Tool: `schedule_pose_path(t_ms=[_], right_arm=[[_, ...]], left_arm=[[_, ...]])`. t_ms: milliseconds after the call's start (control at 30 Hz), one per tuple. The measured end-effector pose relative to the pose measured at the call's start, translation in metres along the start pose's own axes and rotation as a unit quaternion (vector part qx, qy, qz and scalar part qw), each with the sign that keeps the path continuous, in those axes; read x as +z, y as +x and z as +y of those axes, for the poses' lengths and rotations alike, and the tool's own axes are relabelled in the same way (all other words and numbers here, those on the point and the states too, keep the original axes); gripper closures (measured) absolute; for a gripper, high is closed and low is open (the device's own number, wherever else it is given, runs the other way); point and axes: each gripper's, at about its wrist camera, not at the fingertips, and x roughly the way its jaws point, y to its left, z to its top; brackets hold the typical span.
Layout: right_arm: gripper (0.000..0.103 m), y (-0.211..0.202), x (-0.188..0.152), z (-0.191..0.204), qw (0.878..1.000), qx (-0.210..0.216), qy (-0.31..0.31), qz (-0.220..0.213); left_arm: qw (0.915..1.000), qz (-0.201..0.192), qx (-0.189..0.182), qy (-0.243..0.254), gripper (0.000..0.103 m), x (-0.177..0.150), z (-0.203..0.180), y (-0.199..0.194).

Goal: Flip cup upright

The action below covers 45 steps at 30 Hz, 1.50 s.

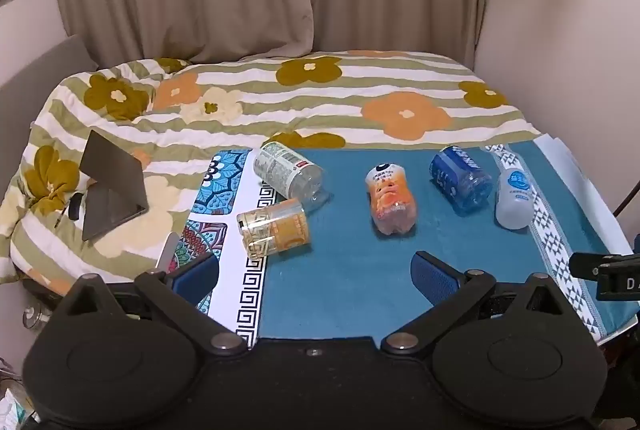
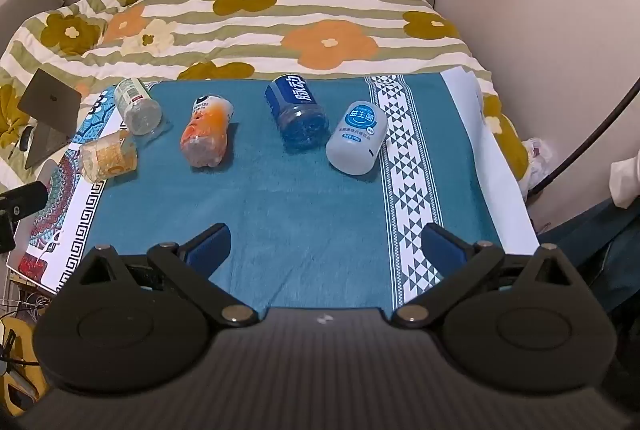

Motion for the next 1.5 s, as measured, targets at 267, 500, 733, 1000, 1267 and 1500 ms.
schedule_pose_path(t_ms=[267, 500, 733, 1000, 1267, 1500], right_arm=[[0.0, 0.004, 0.001, 0.003, 1.0, 0.003, -0.002, 0.0], [0.0, 0.004, 0.004, 0.001, 1.0, 0.002, -0.002, -0.002], [0.0, 0.004, 0.005, 0.0, 1.0, 0.002, -0.001, -0.001], [0.0, 0.004, 0.005, -0.001, 1.0, 0.002, 0.003, 0.0], [0.0, 0.006, 0.004, -0.002, 1.0, 0.006, 0.003, 0.003], [0.0, 0.007, 0.004, -0.002, 1.0, 0.009, 0.004, 0.004]], left_arm=[[1.0, -0.002, 0.004, -0.002, 0.0, 0.005, -0.002, 0.006], [0.9999, -0.006, 0.004, -0.008, 0.0, 0.004, 0.003, 0.001], [0.9999, -0.008, 0.007, -0.006, 0.0, 0.006, 0.003, 0.003], [0.9999, -0.009, 0.007, -0.008, 0.0, 0.007, 0.004, 0.002], [0.9999, -0.008, 0.009, -0.008, 0.0, 0.008, 0.003, 0.002], [0.9998, -0.008, 0.01, -0.012, 0.0, 0.007, 0.002, 0.0]])
